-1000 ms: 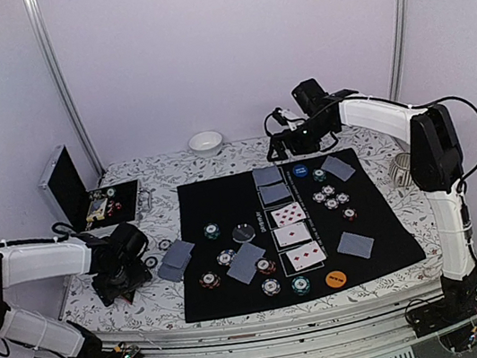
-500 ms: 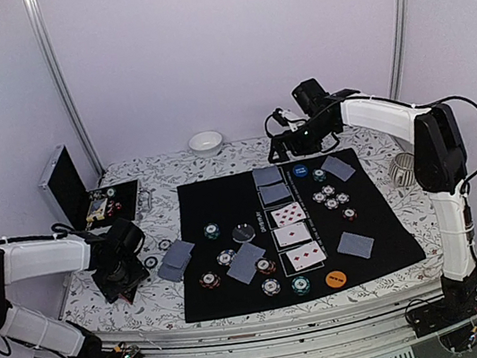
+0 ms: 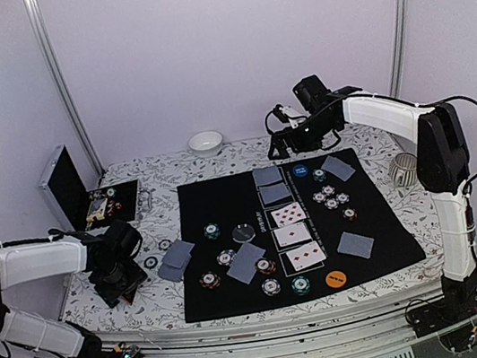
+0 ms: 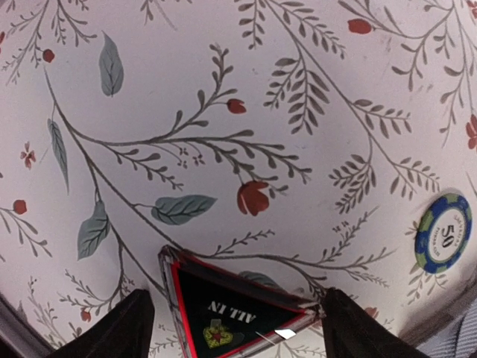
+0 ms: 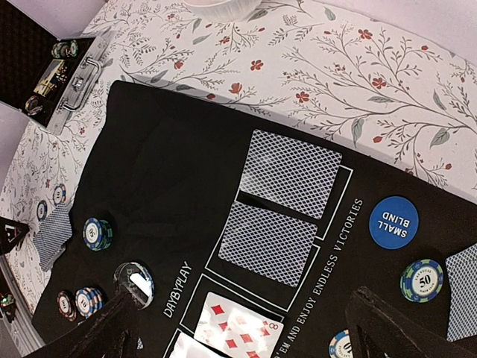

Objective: Distribute texas hold em gaming equipment
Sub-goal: Pick up the all-in button from the corner of the board.

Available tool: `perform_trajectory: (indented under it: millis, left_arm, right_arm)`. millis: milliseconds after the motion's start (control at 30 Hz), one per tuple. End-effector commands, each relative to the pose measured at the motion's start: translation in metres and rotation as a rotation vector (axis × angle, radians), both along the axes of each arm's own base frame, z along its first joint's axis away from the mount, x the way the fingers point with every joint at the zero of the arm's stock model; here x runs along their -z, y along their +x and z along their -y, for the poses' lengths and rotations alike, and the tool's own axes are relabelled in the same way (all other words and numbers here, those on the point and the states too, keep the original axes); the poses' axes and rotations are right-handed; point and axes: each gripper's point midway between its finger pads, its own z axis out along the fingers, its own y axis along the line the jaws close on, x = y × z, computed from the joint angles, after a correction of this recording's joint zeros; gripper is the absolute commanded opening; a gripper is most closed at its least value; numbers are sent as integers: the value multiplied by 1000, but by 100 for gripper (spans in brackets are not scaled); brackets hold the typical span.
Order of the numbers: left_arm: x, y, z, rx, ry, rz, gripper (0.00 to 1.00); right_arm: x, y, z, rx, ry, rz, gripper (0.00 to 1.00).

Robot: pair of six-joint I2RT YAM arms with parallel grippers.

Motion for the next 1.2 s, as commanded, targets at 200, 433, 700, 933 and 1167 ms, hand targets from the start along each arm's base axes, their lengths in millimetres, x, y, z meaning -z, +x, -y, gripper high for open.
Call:
perform_trajectory:
  millis: [200, 433, 700, 933, 1167]
  left_arm:
    - [16, -25, 4, -6, -48, -121, 70]
    - [28, -29, 9, -7, -101, -141, 47]
    - [-4, 0, 8, 32, -68, -13, 31]
    - [-52, 50, 18, 178, 41, 133, 27]
    - [-87, 123, 83, 497, 46, 283, 27]
  right_arm:
    - [-26, -6, -1, -5, 21, 46, 99]
    - [-30, -6, 0, -1, 17, 54, 99]
    - [-37, -7, 0, -1, 27, 60, 99]
    - [-46, -11, 3, 5, 36, 74, 99]
    - [-53, -16, 6, 10, 42, 88, 99]
